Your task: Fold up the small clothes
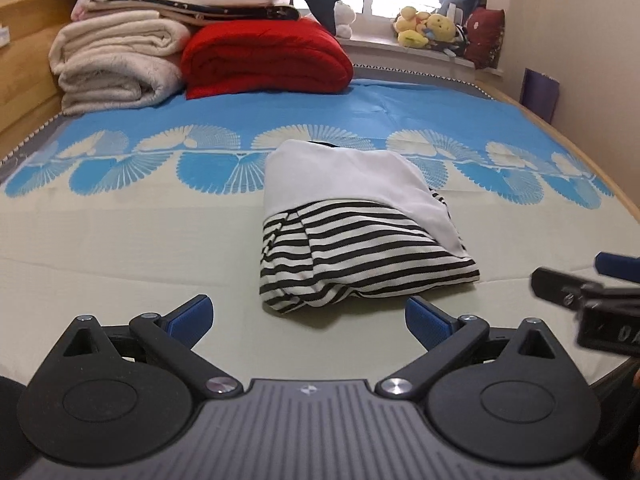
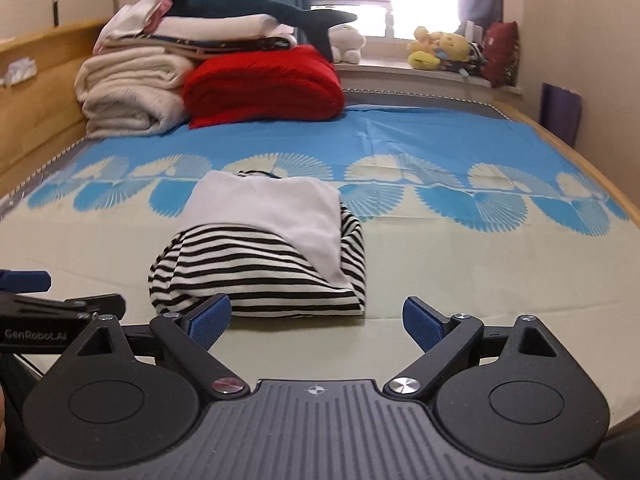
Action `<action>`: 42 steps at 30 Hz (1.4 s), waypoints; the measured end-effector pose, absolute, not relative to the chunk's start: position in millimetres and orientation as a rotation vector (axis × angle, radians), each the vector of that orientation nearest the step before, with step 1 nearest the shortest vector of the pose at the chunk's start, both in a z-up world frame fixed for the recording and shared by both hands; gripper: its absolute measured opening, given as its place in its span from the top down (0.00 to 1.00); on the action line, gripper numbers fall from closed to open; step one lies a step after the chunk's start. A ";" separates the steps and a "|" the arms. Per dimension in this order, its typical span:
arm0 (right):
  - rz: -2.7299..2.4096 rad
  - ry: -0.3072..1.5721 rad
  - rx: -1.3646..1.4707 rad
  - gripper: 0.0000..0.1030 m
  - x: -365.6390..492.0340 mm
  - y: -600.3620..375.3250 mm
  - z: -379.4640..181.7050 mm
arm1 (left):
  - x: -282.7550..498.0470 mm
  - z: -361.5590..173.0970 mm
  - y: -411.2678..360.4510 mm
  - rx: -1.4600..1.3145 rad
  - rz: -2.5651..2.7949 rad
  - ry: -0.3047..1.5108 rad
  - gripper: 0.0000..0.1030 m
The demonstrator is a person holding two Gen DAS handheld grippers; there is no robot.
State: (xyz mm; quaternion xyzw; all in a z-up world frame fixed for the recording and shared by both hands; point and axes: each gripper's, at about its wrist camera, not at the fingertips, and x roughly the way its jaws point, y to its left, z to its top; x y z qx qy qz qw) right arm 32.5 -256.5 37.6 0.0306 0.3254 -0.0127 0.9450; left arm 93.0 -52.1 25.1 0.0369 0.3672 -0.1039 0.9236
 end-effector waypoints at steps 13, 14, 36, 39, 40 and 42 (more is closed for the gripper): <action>-0.007 0.661 0.061 0.10 42.1 -240.8 36.8 | 96.7 23.6 -54.5 0.071 -0.222 0.739 0.01; -0.007 0.661 0.061 0.10 42.6 -240.5 36.7 | 97.0 23.7 -54.4 0.073 -0.222 0.737 0.01; -0.024 0.671 0.069 0.10 47.9 -241.3 34.2 | 98.9 21.8 -57.0 0.067 -0.224 0.739 0.01; -0.023 0.672 0.071 0.10 48.0 -241.4 34.2 | 99.0 21.8 -57.0 0.067 -0.225 0.739 0.01; -0.023 0.672 0.071 0.10 48.1 -241.5 34.1 | 98.9 21.9 -56.9 0.068 -0.224 0.738 0.01; -0.023 0.671 0.070 0.10 47.9 -241.6 34.2 | 99.0 21.8 -57.2 0.068 -0.224 0.738 0.01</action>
